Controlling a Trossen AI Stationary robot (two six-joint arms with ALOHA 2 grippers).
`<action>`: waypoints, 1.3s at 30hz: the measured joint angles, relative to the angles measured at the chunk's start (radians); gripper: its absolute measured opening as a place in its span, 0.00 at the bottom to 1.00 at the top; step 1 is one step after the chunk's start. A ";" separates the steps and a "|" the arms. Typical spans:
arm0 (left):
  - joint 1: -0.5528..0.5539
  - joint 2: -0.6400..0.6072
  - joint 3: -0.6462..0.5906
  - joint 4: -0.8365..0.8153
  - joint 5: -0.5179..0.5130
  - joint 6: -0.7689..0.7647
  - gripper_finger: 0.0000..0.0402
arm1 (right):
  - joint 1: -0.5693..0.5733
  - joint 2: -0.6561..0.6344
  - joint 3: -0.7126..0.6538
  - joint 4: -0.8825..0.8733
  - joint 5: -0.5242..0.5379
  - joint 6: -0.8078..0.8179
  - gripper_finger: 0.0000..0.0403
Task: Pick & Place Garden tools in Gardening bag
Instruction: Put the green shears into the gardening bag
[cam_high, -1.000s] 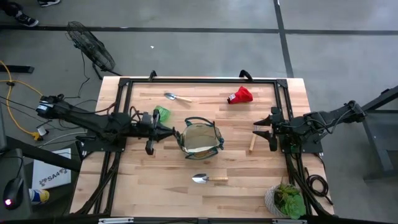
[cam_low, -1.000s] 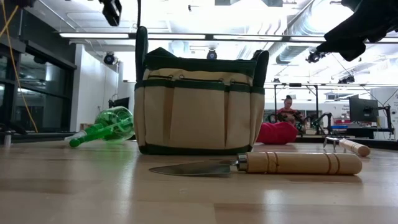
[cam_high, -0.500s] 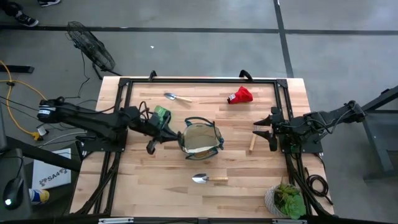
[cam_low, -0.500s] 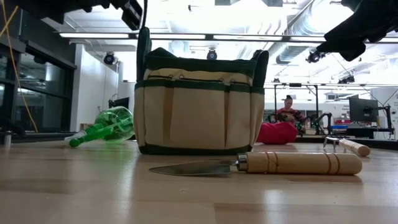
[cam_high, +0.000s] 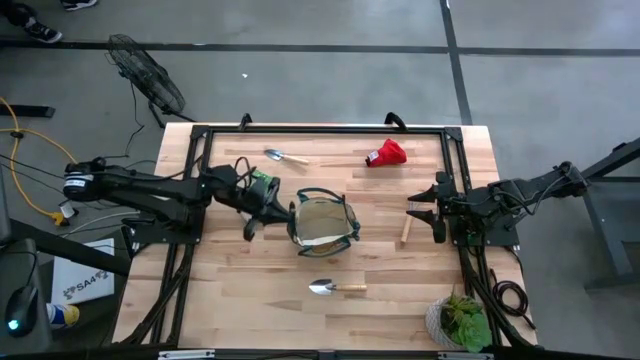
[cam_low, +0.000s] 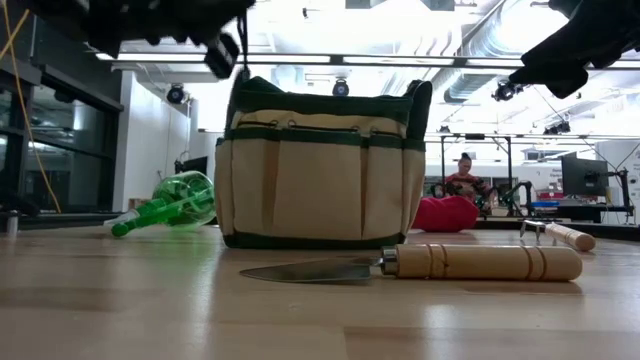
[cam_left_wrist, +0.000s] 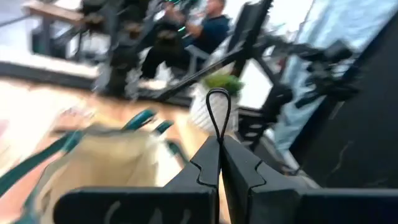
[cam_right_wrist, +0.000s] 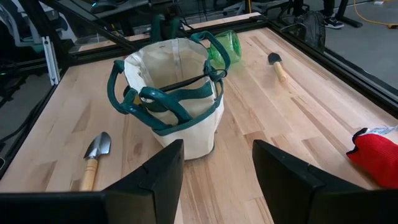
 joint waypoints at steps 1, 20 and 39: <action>0.008 0.000 0.000 -0.021 -0.005 -0.003 0.00 | 0.000 0.000 0.000 0.000 0.000 0.000 0.45; -0.001 0.000 0.000 -0.158 0.183 -0.050 0.00 | 0.000 0.000 0.000 0.000 0.000 0.000 0.45; 0.002 -0.001 0.000 -0.159 0.101 -0.098 0.17 | 0.000 0.000 0.000 0.000 0.000 0.000 0.45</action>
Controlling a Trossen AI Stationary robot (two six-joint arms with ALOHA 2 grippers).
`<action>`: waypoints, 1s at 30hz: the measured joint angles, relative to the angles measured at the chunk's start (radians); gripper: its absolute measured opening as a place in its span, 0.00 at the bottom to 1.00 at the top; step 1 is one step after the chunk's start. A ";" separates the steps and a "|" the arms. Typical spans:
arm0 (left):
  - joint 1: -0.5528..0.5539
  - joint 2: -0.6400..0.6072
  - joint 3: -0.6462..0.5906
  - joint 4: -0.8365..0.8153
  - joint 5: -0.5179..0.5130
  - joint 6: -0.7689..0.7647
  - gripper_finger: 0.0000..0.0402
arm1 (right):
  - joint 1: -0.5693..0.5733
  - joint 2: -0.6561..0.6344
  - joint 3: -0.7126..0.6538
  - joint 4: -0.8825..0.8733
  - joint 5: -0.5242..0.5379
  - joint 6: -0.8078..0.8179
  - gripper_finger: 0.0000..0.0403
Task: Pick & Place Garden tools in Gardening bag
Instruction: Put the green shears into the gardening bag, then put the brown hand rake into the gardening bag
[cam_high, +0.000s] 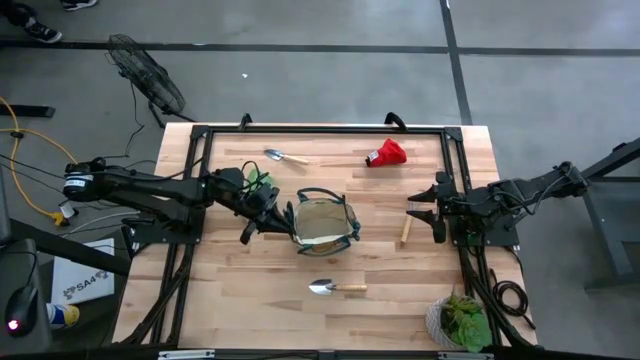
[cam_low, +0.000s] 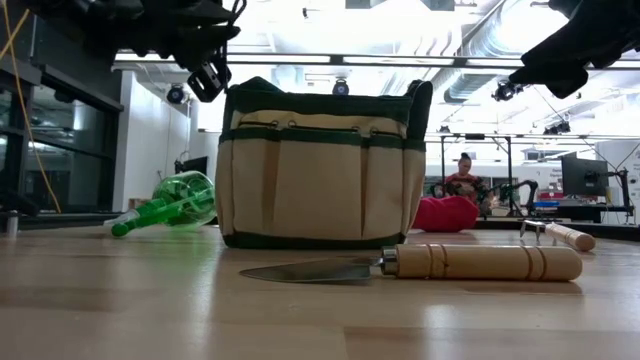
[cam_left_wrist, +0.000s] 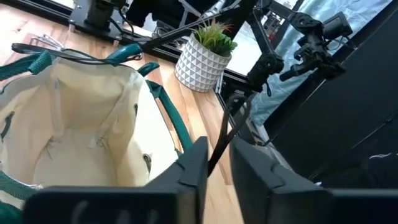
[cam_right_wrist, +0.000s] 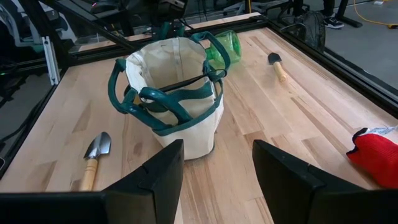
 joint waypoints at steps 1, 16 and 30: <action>0.000 0.000 0.000 0.000 0.001 0.000 0.20 | 0.000 0.000 0.000 0.000 0.000 0.000 0.45; 0.000 -0.102 0.000 -0.039 -0.071 -0.053 0.57 | 0.000 0.000 0.000 0.000 0.000 0.000 0.45; 0.000 -0.430 0.000 -0.291 -0.243 -0.073 0.47 | 0.000 0.000 0.000 0.000 0.000 0.000 0.45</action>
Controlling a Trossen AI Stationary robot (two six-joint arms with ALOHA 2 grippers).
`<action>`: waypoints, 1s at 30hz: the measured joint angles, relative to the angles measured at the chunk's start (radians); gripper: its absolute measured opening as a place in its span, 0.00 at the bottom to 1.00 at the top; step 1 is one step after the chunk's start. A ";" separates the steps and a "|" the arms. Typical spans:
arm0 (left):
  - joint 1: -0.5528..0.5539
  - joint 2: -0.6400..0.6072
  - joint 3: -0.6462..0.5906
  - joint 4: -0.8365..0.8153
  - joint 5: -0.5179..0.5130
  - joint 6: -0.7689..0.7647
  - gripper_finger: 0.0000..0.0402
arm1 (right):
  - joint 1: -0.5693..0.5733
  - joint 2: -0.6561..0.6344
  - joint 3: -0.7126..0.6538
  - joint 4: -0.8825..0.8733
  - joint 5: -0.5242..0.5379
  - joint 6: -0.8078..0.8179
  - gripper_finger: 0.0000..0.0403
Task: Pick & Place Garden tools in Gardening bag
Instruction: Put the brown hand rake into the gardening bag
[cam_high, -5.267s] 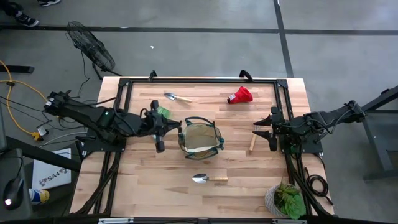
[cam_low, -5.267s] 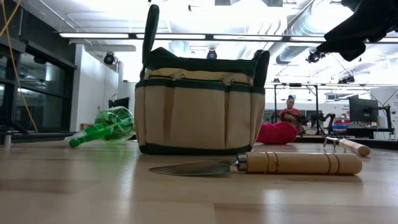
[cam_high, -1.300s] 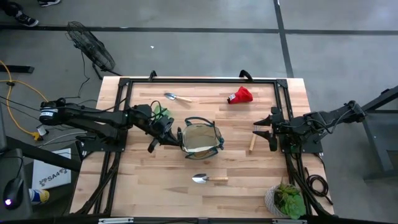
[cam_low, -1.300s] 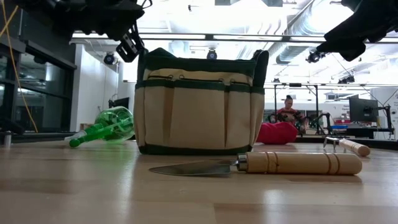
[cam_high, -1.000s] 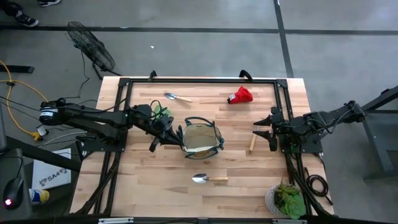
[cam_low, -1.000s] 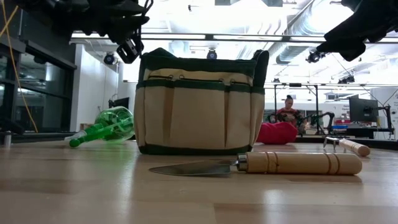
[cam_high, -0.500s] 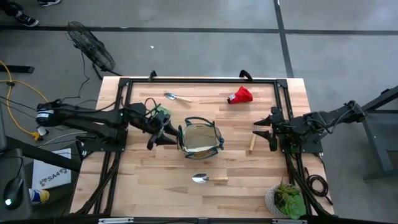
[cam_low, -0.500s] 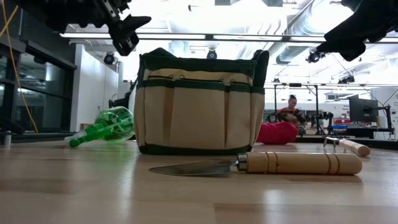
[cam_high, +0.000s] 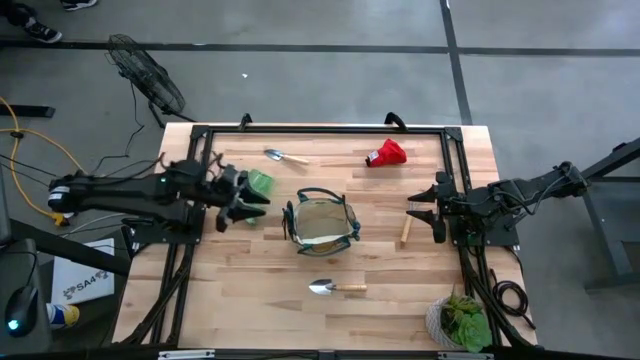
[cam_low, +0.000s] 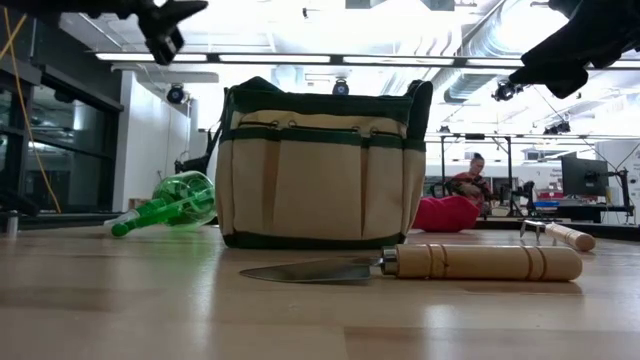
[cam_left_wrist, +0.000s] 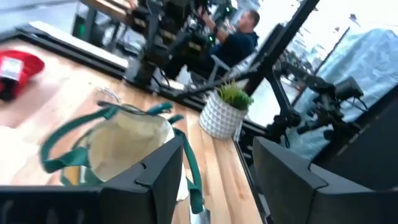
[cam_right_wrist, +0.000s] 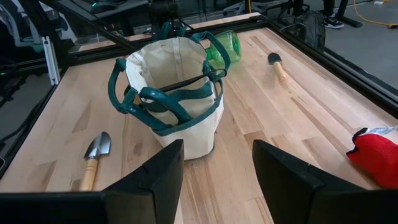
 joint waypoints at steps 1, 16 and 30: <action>0.000 -0.025 0.000 -0.023 -0.012 0.000 0.47 | 0.000 0.000 0.000 0.000 0.000 0.000 0.45; 0.000 -0.116 0.000 -0.114 -0.049 -0.020 0.46 | 0.000 0.000 0.000 0.000 0.023 -0.137 0.45; 0.000 -0.116 0.000 -0.112 -0.073 -0.061 0.46 | 0.000 0.000 0.000 0.041 -0.028 -0.095 0.45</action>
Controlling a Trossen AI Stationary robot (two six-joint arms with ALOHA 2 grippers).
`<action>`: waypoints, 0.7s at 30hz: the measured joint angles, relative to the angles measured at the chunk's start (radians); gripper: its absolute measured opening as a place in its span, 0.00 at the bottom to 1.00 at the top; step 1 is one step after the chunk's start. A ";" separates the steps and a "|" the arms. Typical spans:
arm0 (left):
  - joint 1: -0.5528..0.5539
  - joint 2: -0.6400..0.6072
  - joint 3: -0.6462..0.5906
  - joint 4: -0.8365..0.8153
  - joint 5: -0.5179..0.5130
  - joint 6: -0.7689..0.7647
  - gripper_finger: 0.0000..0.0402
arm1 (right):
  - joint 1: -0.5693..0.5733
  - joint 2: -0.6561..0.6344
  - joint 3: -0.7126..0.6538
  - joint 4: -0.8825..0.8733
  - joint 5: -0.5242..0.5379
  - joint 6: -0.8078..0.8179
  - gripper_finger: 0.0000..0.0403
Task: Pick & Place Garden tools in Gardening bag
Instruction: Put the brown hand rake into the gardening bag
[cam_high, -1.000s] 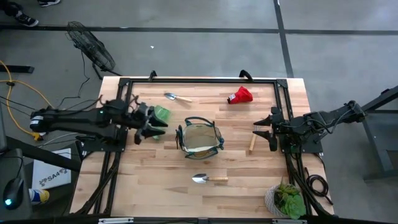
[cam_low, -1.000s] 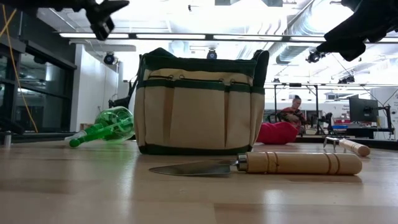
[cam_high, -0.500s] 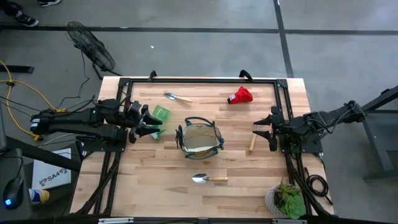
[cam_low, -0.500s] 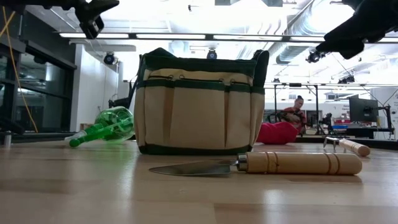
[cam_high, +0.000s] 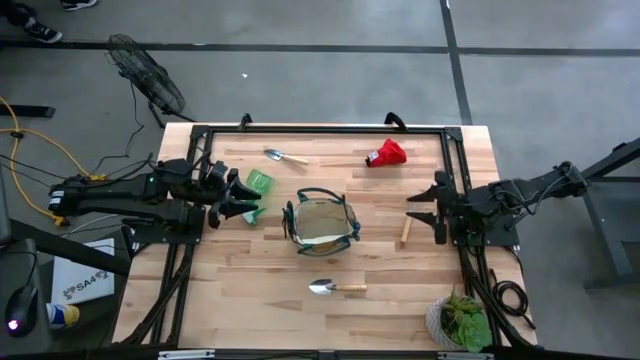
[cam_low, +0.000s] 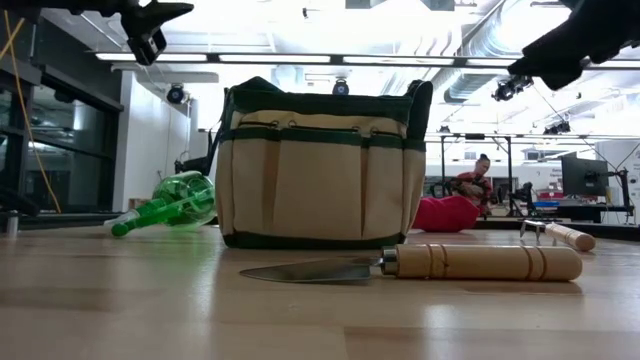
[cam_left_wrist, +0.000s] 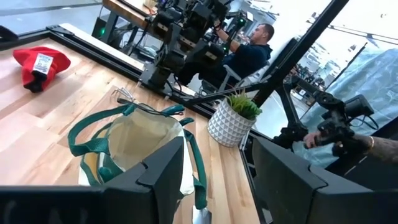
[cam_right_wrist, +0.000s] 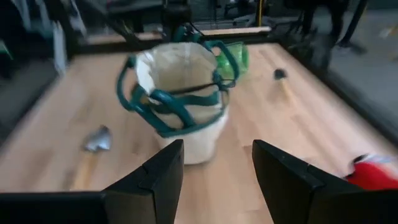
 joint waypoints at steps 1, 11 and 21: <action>0.000 0.000 0.000 0.001 -0.005 0.000 0.46 | 0.000 0.000 0.000 0.006 -0.001 0.060 0.45; 0.000 0.000 0.000 0.001 -0.029 -0.026 0.46 | -0.001 0.000 0.000 0.057 0.180 0.673 0.45; 0.000 0.000 0.000 0.001 -0.052 -0.029 0.46 | -0.003 0.081 0.078 0.097 0.167 0.740 0.45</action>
